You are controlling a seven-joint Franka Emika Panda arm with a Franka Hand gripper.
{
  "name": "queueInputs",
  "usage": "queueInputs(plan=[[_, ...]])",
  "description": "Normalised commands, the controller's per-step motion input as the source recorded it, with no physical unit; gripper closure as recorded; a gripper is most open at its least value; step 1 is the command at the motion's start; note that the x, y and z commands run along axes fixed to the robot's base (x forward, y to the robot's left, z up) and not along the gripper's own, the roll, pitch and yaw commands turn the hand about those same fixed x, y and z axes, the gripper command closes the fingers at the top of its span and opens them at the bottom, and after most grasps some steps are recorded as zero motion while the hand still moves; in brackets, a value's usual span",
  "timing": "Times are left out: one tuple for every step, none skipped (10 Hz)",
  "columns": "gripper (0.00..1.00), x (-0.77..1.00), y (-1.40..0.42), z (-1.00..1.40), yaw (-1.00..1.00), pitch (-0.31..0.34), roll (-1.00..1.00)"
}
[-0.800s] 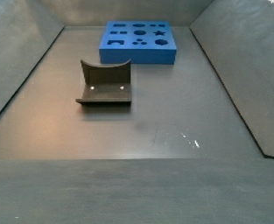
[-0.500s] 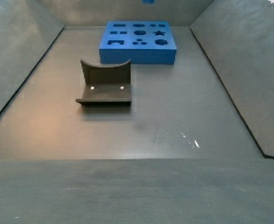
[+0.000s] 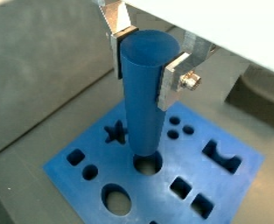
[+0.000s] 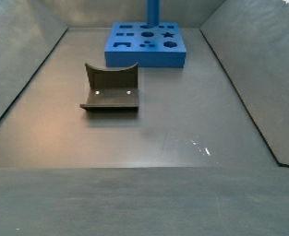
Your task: Insert the round object.
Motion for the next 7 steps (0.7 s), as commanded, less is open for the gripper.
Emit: queueInputs(plan=[[1.0, -0.26, 0.0, -0.28, 0.0, -0.261, -0.04], [1.0, -0.19, 0.0, -0.03, 0.0, -0.214, 0.0], [1.0, 0.0, 0.0, -0.18, 0.0, -0.069, 0.0], [1.0, 0.23, -0.06, -0.18, -0.07, -0.004, 0.0], [1.0, 0.35, -0.07, -0.29, -0.07, 0.0, 0.04], [1.0, 0.35, -0.09, -0.32, -0.08, 0.0, 0.03], [1.0, 0.31, -0.05, -0.25, -0.09, 0.0, 0.05]])
